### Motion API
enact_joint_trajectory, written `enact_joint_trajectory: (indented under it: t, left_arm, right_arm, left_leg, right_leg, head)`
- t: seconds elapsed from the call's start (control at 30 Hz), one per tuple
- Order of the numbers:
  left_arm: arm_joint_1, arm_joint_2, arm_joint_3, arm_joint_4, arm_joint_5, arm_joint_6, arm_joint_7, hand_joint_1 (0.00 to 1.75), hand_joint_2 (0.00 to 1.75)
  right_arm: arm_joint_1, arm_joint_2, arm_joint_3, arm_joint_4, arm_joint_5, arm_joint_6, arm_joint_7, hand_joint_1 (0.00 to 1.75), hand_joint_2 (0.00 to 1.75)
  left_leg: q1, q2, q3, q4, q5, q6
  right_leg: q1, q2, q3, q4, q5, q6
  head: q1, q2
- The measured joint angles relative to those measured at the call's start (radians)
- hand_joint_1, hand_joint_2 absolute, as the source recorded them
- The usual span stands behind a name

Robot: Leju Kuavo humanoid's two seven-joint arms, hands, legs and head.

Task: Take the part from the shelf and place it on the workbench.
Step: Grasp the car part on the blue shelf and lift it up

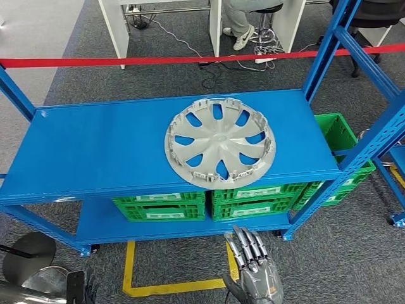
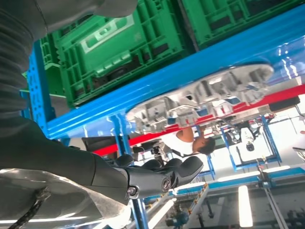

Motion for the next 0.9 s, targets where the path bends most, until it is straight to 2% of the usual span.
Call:
enact_joint_trajectory:
  t: [0.07,0.1,0.23,0.27,0.3,0.37,0.4,0.43,0.47,0.53,0.57,0.6,0.67,0.73,0.77,0.8,0.87,0.9]
  left_arm:
    - [-0.002,0.000,0.000,0.001,-0.001,0.001,0.000,0.00,0.00]
    - [-0.003,0.000,0.000,0.001,-0.001,0.001,0.000,0.00,0.00]
    - [-0.002,0.000,0.000,0.004,-0.002,0.002,0.000,0.00,0.00]
    - [-0.003,0.000,0.001,0.004,-0.001,0.002,0.000,0.00,0.00]
    - [-0.004,0.000,0.001,0.004,-0.001,0.002,0.000,0.00,0.00]
    - [-0.004,-0.001,0.002,0.005,-0.001,0.002,0.000,0.00,0.00]
    - [-0.004,-0.002,0.002,0.005,-0.001,0.002,0.000,0.00,0.00]
    - [-0.003,-0.002,0.002,0.006,-0.001,0.001,0.000,0.00,0.00]
    - [-0.003,-0.002,0.002,0.006,-0.001,0.001,0.000,0.00,0.00]
    - [-0.004,-0.004,0.002,0.007,-0.001,0.000,0.000,0.00,0.00]
    - [-0.004,-0.005,0.002,0.007,-0.001,0.000,0.000,0.00,0.00]
    - [-0.005,-0.005,0.003,0.007,-0.001,0.000,0.000,0.00,0.00]
    - [-0.006,-0.006,0.003,0.008,-0.001,0.000,0.000,0.00,0.00]
    - [-0.006,-0.006,0.003,0.008,-0.001,0.000,0.000,0.00,0.00]
    - [-0.007,-0.006,0.003,0.008,-0.002,0.000,0.000,0.00,0.00]
    - [-0.008,-0.005,0.003,0.008,-0.002,0.000,0.000,0.00,0.00]
    - [-0.008,-0.005,0.004,0.009,-0.002,0.000,0.000,0.00,0.00]
    - [-0.007,-0.004,0.004,0.009,-0.002,0.000,0.000,0.00,0.00]
  right_arm:
    - [-0.002,0.000,0.002,0.000,0.001,0.000,0.000,0.00,1.75]
    - [-0.003,0.000,0.002,0.000,0.002,0.000,0.001,0.00,1.75]
    - [-0.006,0.000,0.003,0.000,0.003,0.000,0.003,0.00,1.75]
    - [-0.007,0.000,0.004,0.000,0.004,0.000,0.004,0.00,1.75]
    - [-0.008,0.000,0.004,0.000,0.004,0.000,0.005,0.00,1.75]
    - [-0.009,0.000,0.004,0.000,0.005,0.000,0.007,0.00,1.75]
    - [-0.009,0.000,0.004,0.001,0.005,0.000,0.008,0.00,1.75]
    - [-0.009,0.000,0.004,0.002,0.005,0.000,0.009,0.00,1.75]
    - [-0.009,0.000,0.004,0.002,0.006,0.000,0.009,0.00,1.75]
    - [-0.010,0.000,0.004,0.003,0.006,0.000,0.010,0.00,1.75]
    - [-0.011,0.000,0.004,0.003,0.006,0.000,0.011,0.00,1.75]
    - [-0.012,-0.001,0.004,0.003,0.007,0.000,0.011,0.00,1.75]
    - [-0.012,-0.001,0.004,0.003,0.007,0.000,0.011,0.00,1.75]
    - [-0.012,-0.001,0.004,0.003,0.009,0.000,0.012,0.00,1.75]
    - [-0.013,-0.001,0.005,0.003,0.010,0.000,0.012,0.00,1.75]
    - [-0.014,-0.001,0.006,0.003,0.011,0.000,0.013,0.00,1.75]
    - [-0.015,-0.001,0.006,0.004,0.013,0.000,0.014,0.00,1.75]
    - [-0.015,-0.001,0.006,0.004,0.014,0.000,0.015,0.00,1.75]
  left_leg:
    - [0.001,0.000,0.057,-0.124,0.052,0.001]
    - [-0.001,0.000,0.071,-0.156,0.058,0.006]
    - [-0.005,0.000,0.076,-0.172,0.054,0.041]
    - [-0.004,0.000,0.077,-0.174,0.055,0.049]
    - [-0.004,0.001,0.079,-0.176,0.055,0.055]
    - [-0.009,0.001,0.079,-0.175,0.052,0.062]
    - [-0.012,0.001,0.080,-0.175,0.051,0.064]
    - [-0.015,0.000,0.082,-0.175,0.049,0.067]
    - [-0.019,0.000,0.086,-0.175,0.046,0.068]
    - [-0.024,-0.002,0.096,-0.175,0.039,0.069]
    - [-0.026,-0.003,0.099,-0.174,0.035,0.067]
    - [-0.027,-0.003,0.100,-0.173,0.033,0.063]
    - [-0.026,-0.002,0.098,-0.174,0.030,0.053]
    - [-0.025,-0.002,0.099,-0.170,0.022,0.042]
    - [-0.025,-0.002,0.092,-0.150,0.008,0.035]
    - [-0.023,-0.001,0.075,-0.110,-0.015,0.029]
    - [-0.016,-0.001,0.010,0.016,-0.068,0.017]
    - [-0.012,-0.001,-0.021,0.070,-0.083,0.013]
  right_leg:
    - [0.000,0.001,0.007,0.002,-0.006,0.012]
    - [0.001,0.001,0.007,0.003,-0.008,0.018]
    - [-0.001,0.000,0.001,0.010,-0.018,0.041]
    - [-0.002,0.000,-0.013,0.037,-0.034,0.045]
    - [-0.002,-0.001,-0.038,0.086,-0.059,0.046]
    - [-0.002,-0.001,-0.112,0.228,-0.116,0.047]
    - [-0.001,-0.001,-0.144,0.280,-0.127,0.045]
    - [0.001,-0.001,-0.159,0.298,-0.120,0.042]
    - [0.003,-0.001,-0.151,0.272,-0.091,0.036]
    - [0.010,-0.001,-0.093,0.141,-0.017,0.018]
    - [0.014,-0.001,-0.062,0.078,0.005,0.009]
    - [0.017,-0.002,-0.041,0.039,0.014,0.003]
    - [0.022,-0.001,-0.028,0.016,0.010,-0.001]
    - [0.017,0.001,-0.021,0.004,0.012,-0.006]
    - [0.013,0.000,-0.015,-0.004,0.013,-0.009]
    - [0.010,-0.002,-0.007,-0.011,0.014,-0.012]
    - [0.009,-0.004,0.002,-0.015,0.010,-0.016]
    - [0.009,-0.003,0.005,-0.015,0.007,-0.017]
  head:
    - [-0.001,0.000]
    - [0.000,0.000]
    - [0.003,0.000]
    - [0.005,0.000]
    - [0.007,0.000]
    - [0.011,0.000]
    - [0.011,0.000]
    - [0.011,0.000]
    - [0.011,0.000]
    - [0.010,0.000]
    - [0.009,0.000]
    - [0.008,0.000]
    - [0.007,0.000]
    - [0.006,0.000]
    - [0.003,0.000]
    - [0.001,0.000]
    - [-0.004,0.000]
    - [-0.003,0.000]
